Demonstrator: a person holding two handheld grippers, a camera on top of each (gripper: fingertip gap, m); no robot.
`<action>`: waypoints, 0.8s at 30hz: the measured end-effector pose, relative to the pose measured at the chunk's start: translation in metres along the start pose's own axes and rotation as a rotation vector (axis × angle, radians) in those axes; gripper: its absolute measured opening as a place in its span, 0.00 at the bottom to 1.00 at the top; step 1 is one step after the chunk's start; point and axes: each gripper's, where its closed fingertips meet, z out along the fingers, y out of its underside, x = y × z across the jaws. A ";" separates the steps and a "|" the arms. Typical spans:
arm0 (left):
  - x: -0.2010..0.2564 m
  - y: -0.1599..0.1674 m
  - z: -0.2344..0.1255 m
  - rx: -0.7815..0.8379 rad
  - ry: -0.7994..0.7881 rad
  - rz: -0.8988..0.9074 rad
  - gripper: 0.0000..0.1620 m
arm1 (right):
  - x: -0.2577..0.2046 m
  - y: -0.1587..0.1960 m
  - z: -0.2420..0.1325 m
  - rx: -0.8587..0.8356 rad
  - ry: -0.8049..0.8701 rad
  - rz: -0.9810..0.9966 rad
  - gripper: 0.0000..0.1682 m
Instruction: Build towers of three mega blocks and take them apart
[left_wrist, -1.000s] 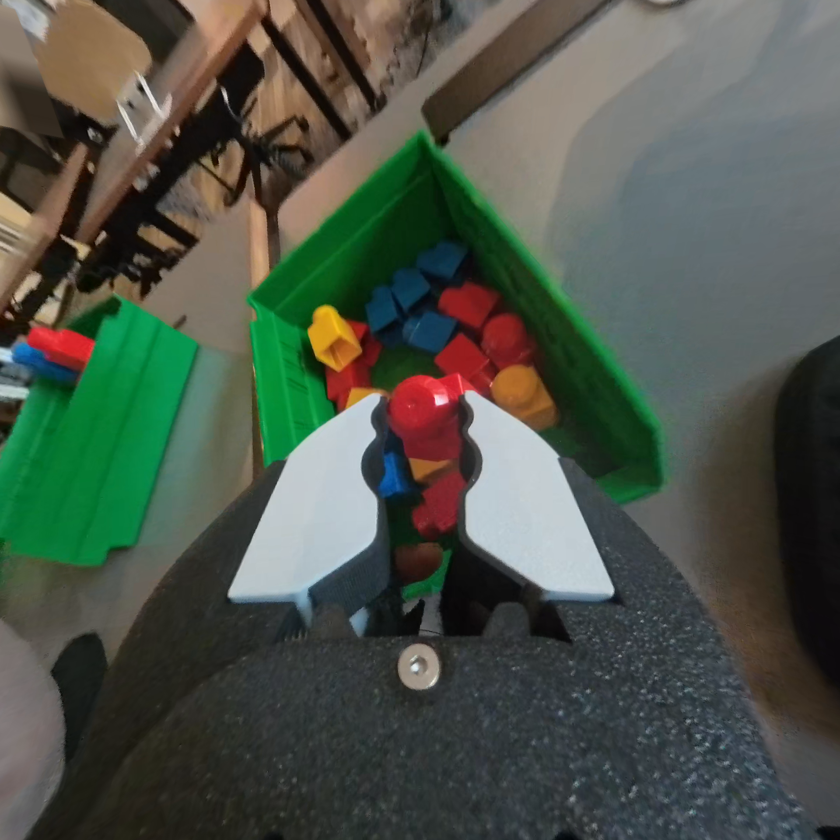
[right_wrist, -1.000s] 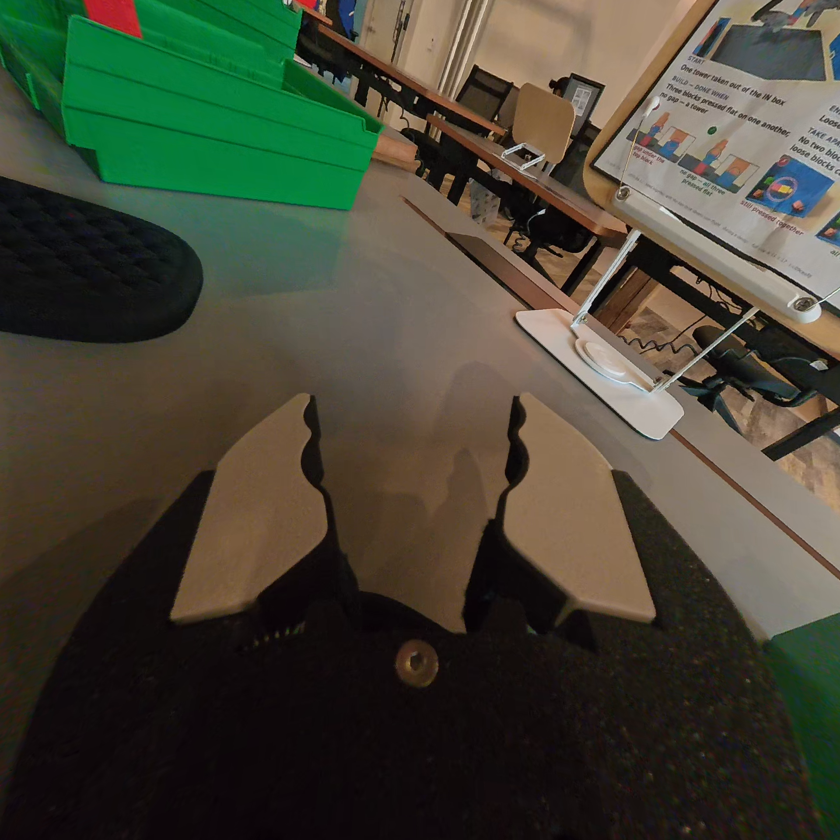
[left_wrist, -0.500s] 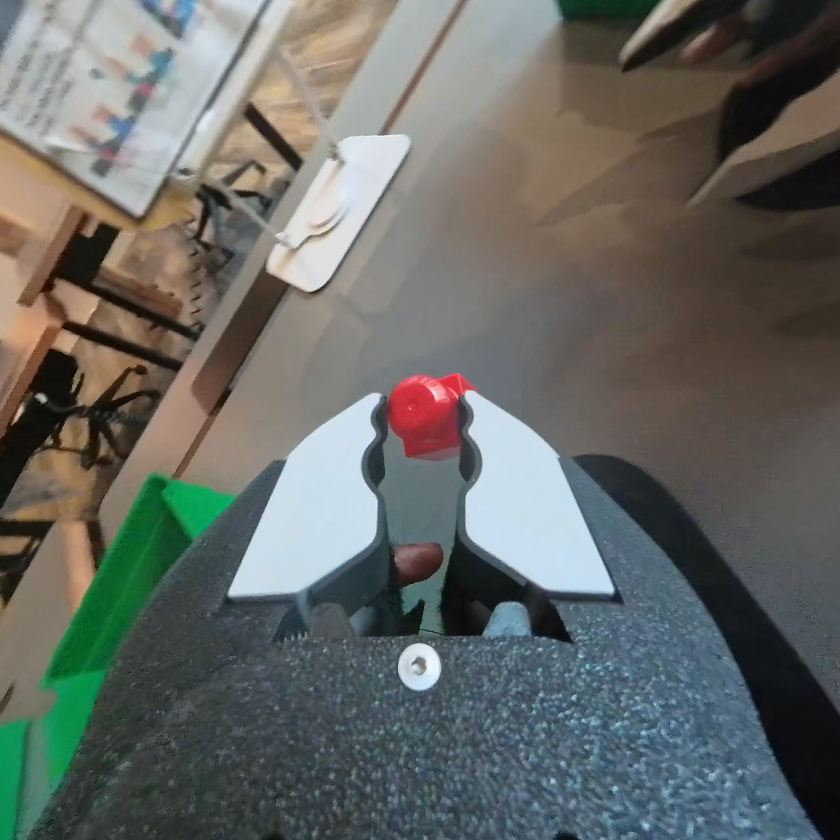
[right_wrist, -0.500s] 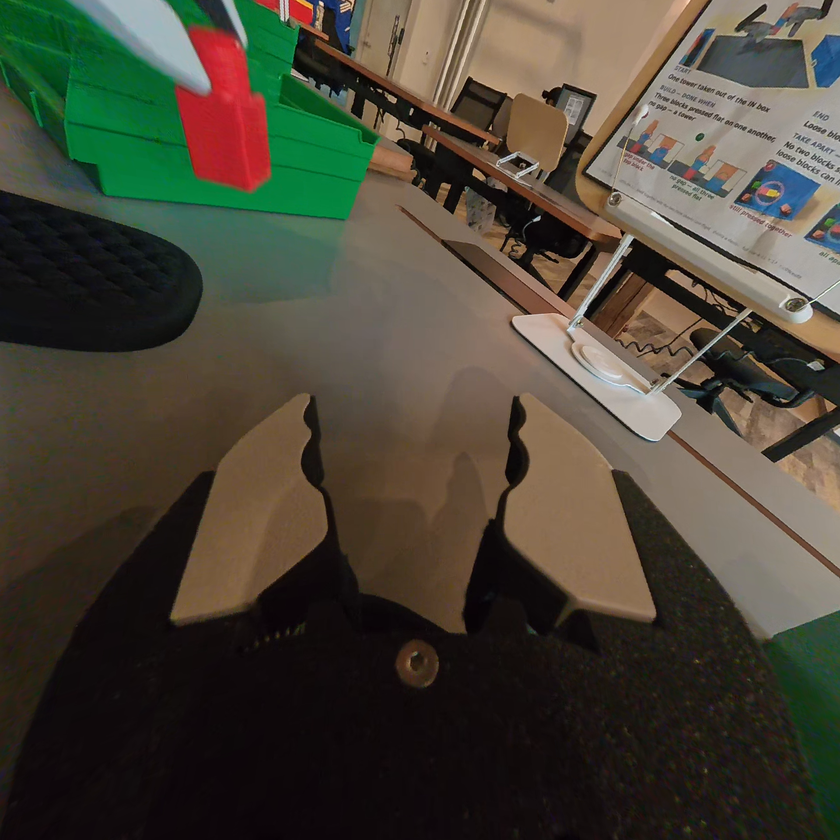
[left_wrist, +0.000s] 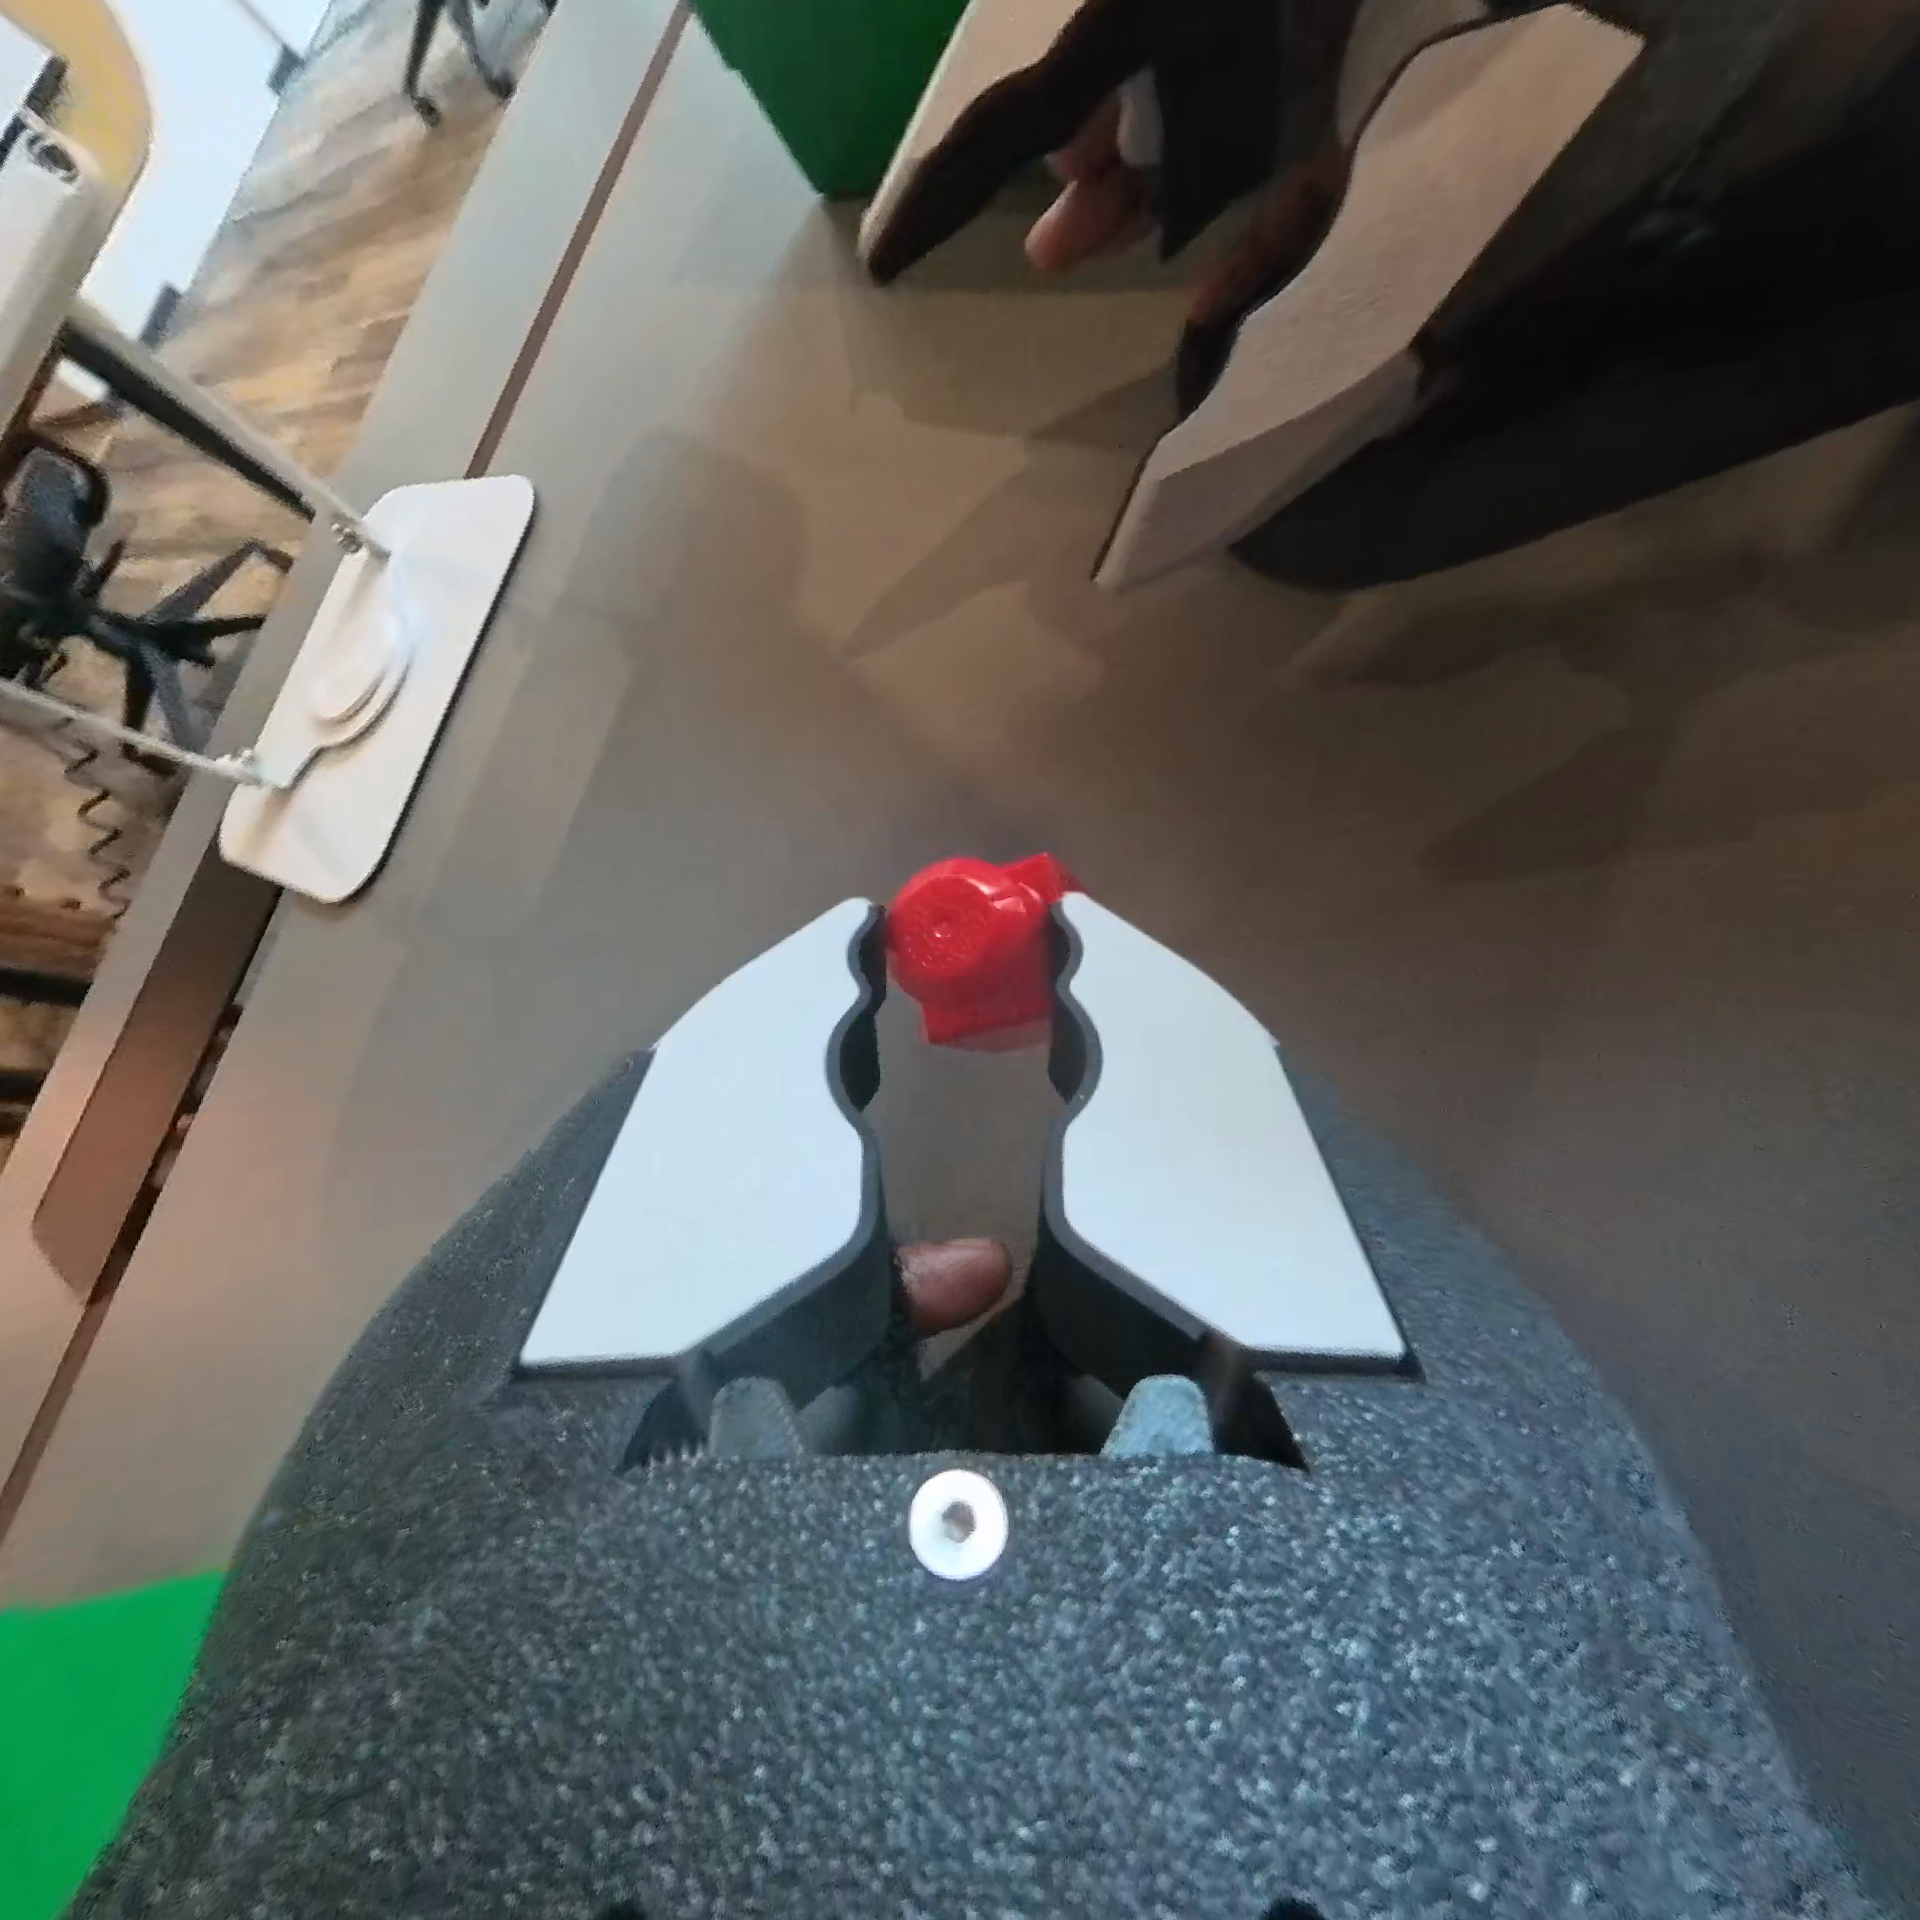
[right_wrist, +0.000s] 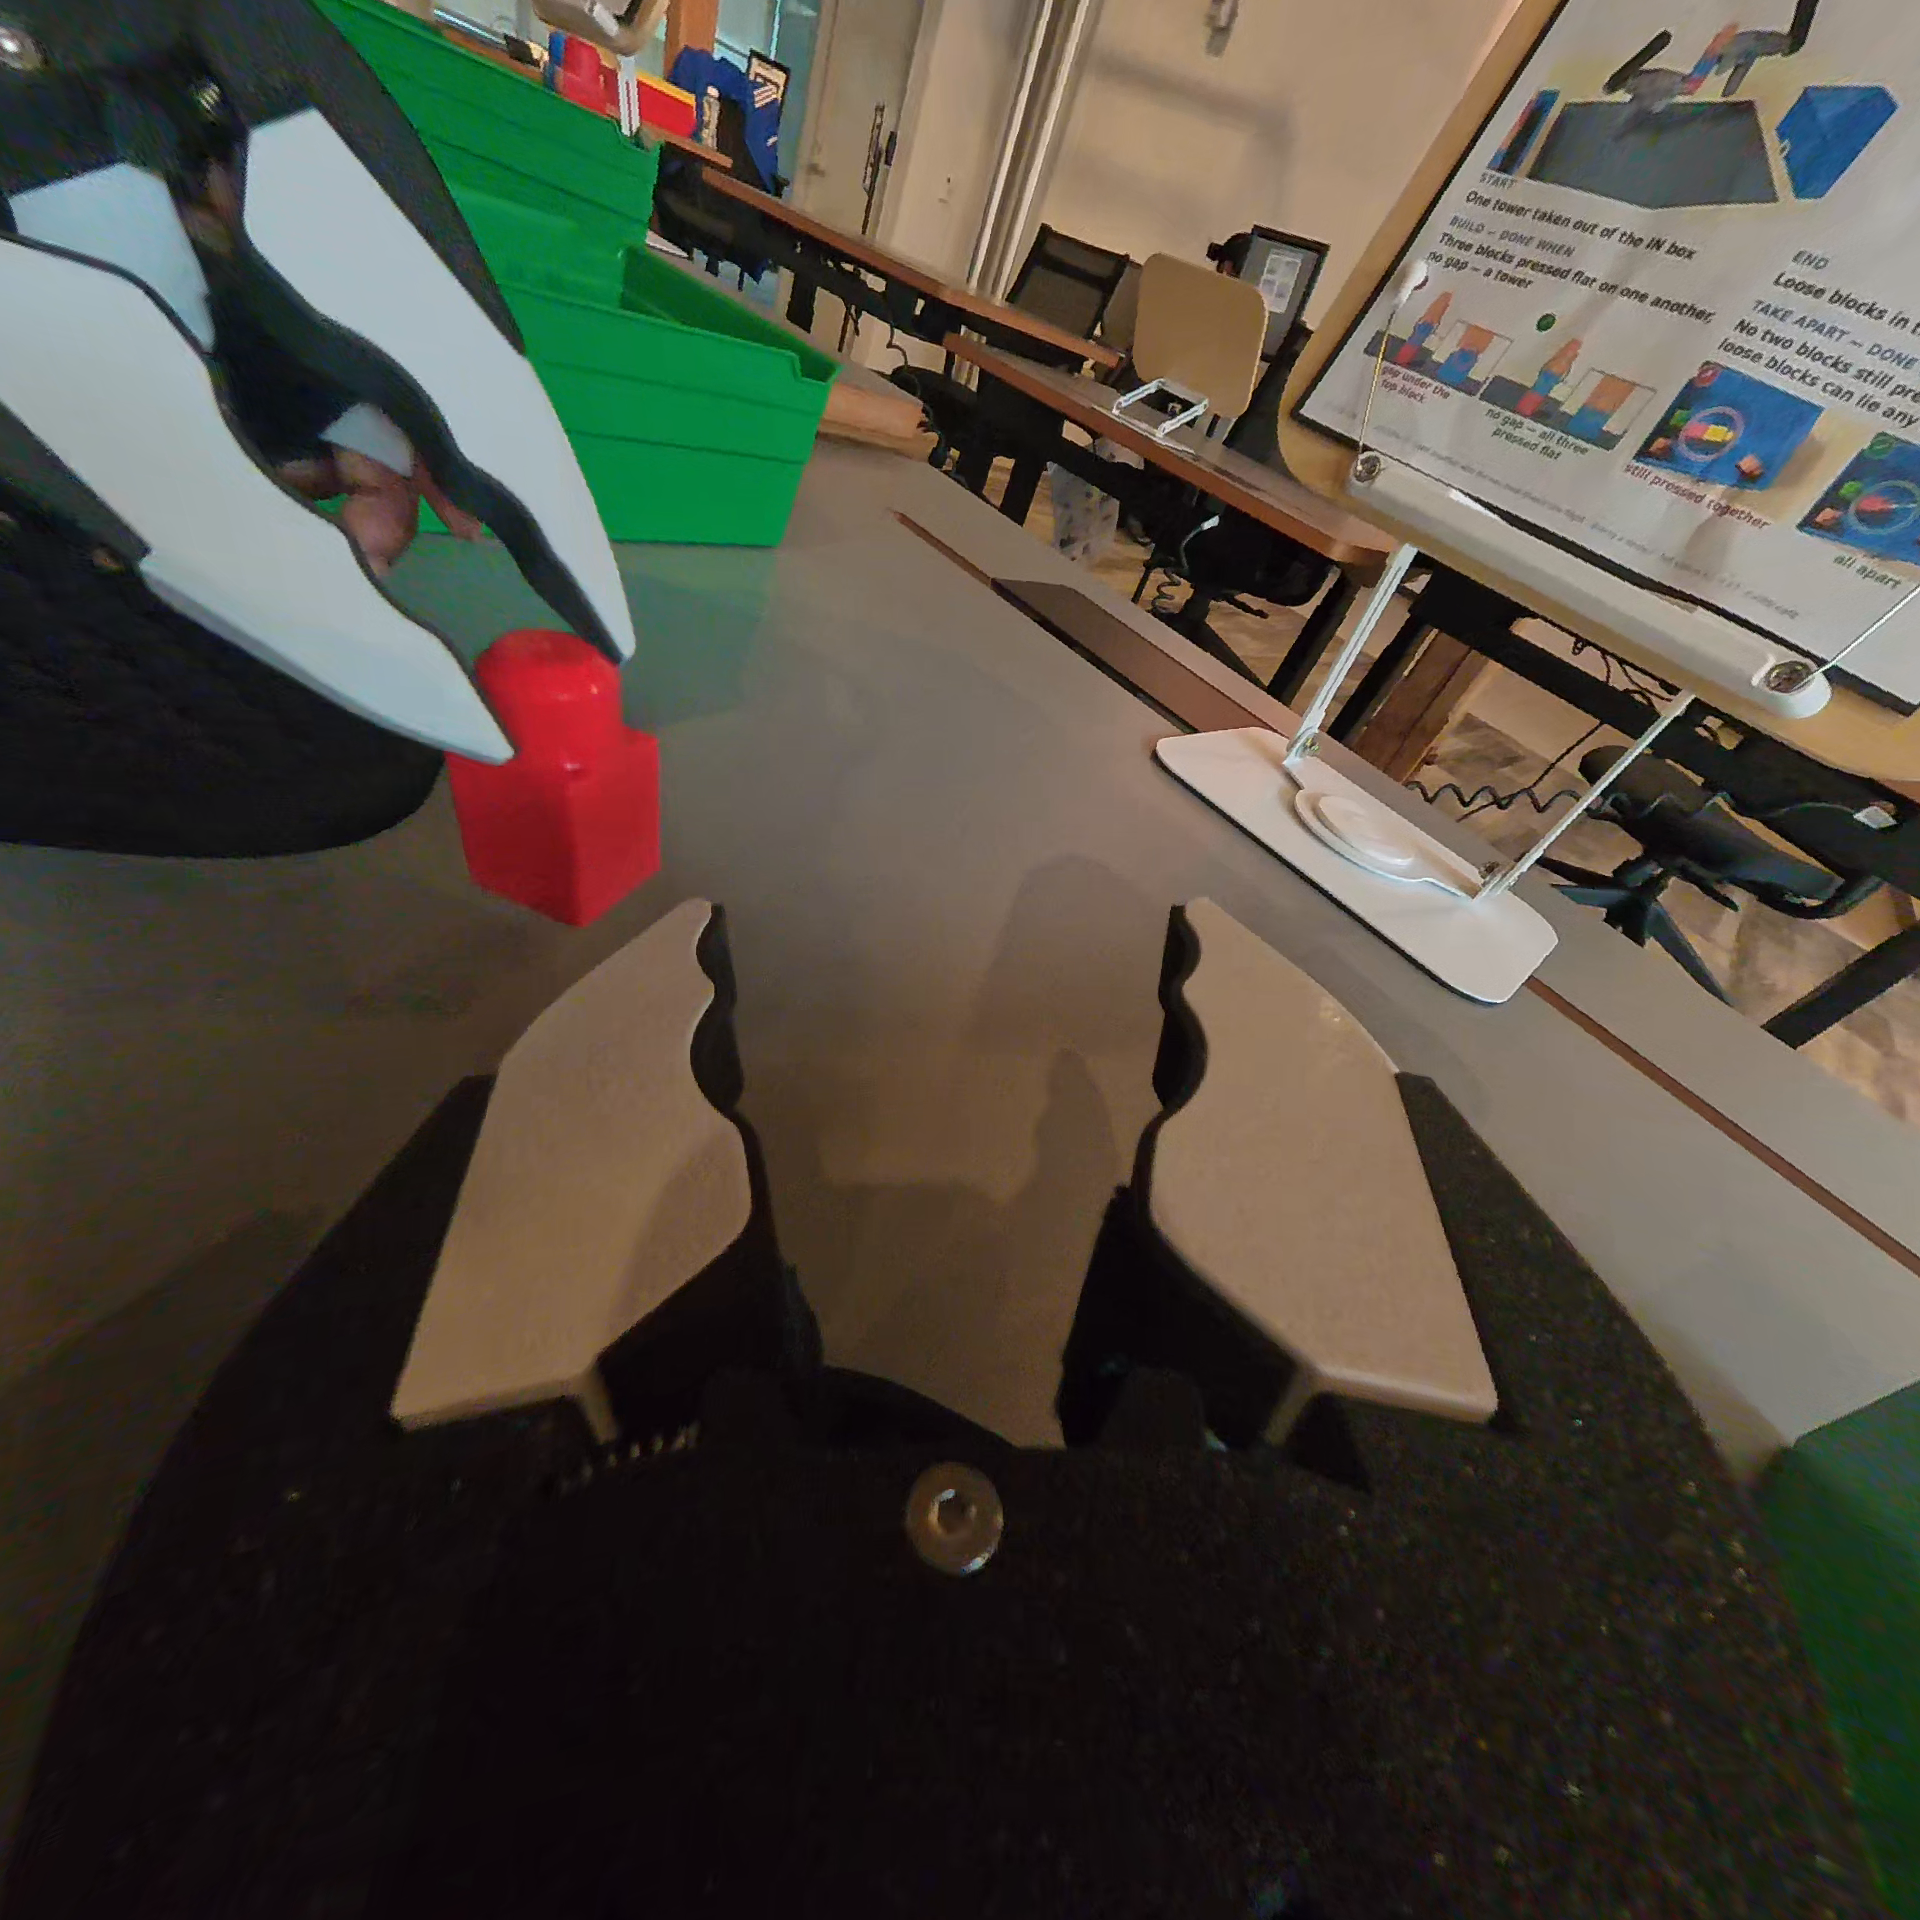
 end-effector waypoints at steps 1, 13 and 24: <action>0.003 -0.002 0.001 0.017 0.021 0.012 0.18 | 0.000 0.000 0.000 0.001 0.000 0.000 0.47; 0.030 -0.004 0.008 0.103 0.302 0.258 0.18 | 0.002 -0.001 -0.001 0.010 0.003 0.014 0.47; 0.034 0.003 0.013 0.093 0.329 0.345 0.18 | 0.001 -0.001 -0.001 0.009 0.001 0.018 0.46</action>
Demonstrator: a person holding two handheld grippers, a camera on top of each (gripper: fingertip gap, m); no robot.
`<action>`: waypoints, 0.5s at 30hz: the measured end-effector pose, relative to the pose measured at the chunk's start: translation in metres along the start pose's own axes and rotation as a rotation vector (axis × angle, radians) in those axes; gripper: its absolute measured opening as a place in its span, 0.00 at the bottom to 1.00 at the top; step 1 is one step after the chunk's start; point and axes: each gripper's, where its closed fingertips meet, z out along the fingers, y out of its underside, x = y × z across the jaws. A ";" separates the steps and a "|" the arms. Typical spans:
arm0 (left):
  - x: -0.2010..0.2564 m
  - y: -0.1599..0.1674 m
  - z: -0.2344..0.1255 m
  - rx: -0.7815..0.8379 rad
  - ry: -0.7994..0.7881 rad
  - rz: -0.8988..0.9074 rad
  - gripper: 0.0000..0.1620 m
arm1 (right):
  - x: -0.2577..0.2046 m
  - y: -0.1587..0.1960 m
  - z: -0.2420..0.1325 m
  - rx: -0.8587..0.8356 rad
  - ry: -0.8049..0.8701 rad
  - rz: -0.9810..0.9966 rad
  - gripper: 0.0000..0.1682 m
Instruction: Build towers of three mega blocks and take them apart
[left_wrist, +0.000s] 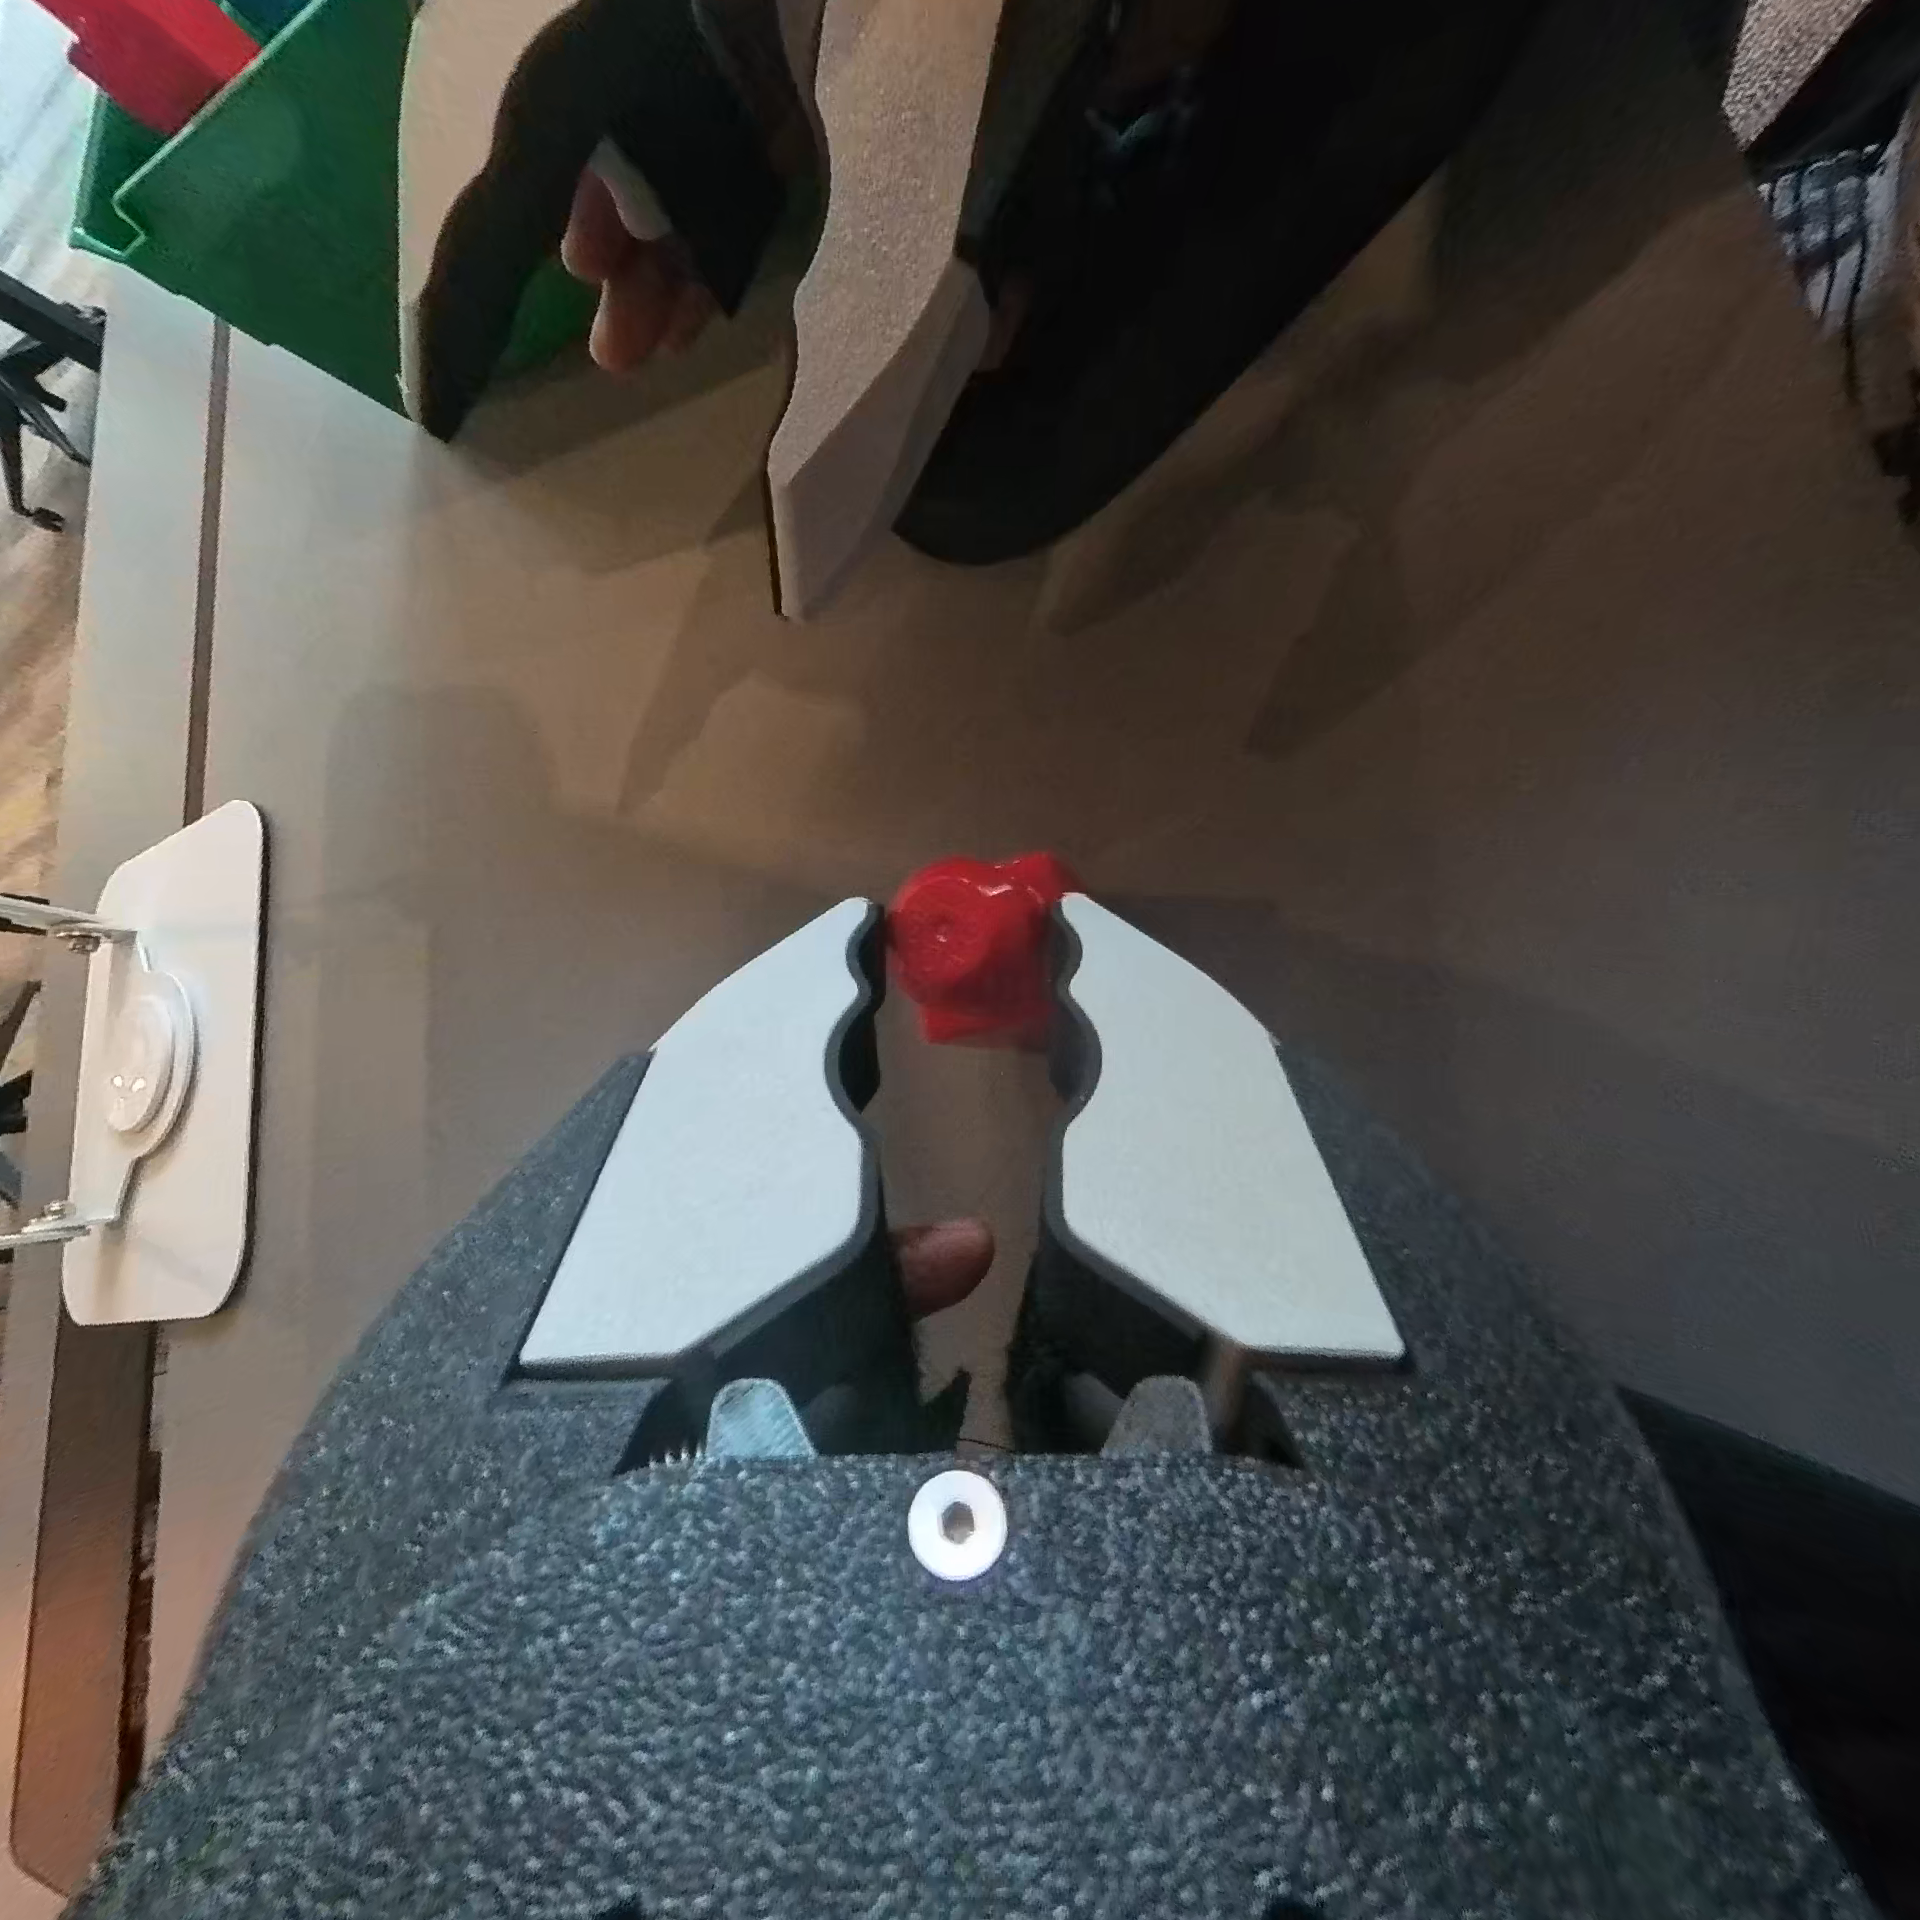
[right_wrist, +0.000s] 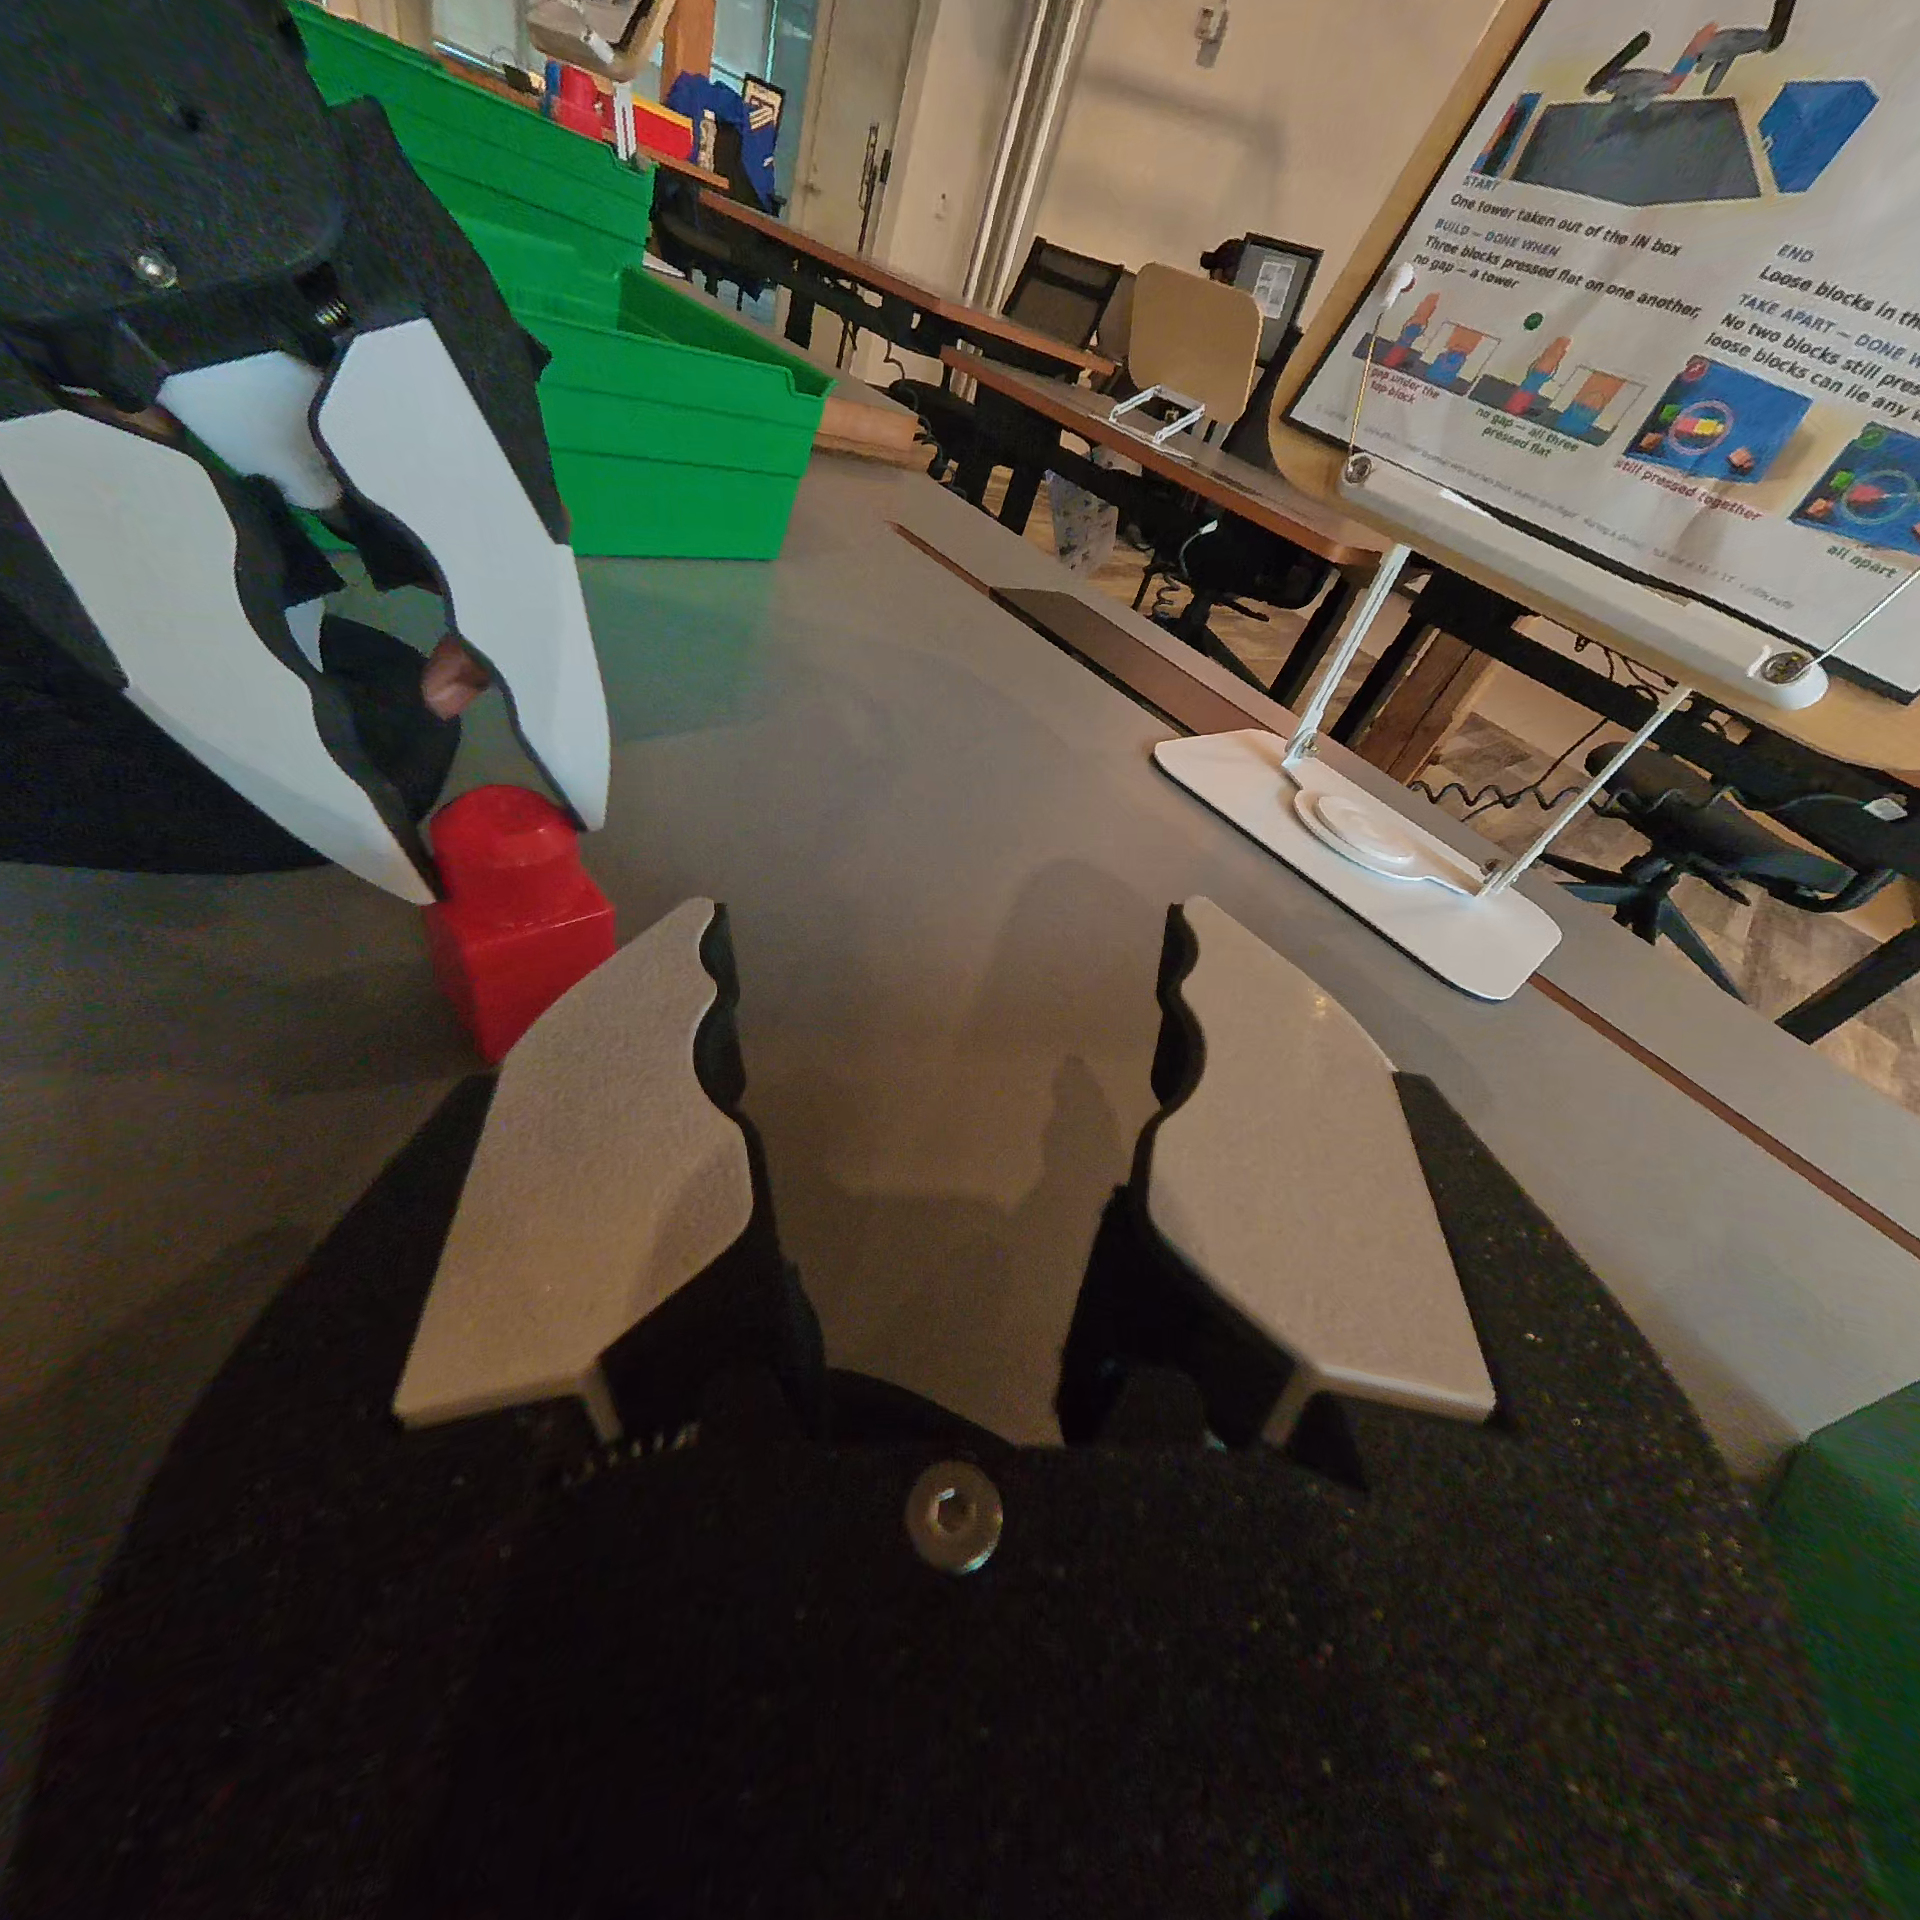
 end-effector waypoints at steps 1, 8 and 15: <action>0.000 0.000 0.000 0.003 0.001 0.004 0.18 | 0.000 0.000 0.000 0.000 0.000 0.000 0.46; 0.001 0.002 0.001 0.017 0.027 0.007 0.18 | 0.001 -0.001 0.003 0.001 0.002 0.003 0.46; 0.001 0.004 0.001 0.013 0.040 -0.007 0.21 | 0.001 -0.003 0.006 0.002 0.003 0.004 0.46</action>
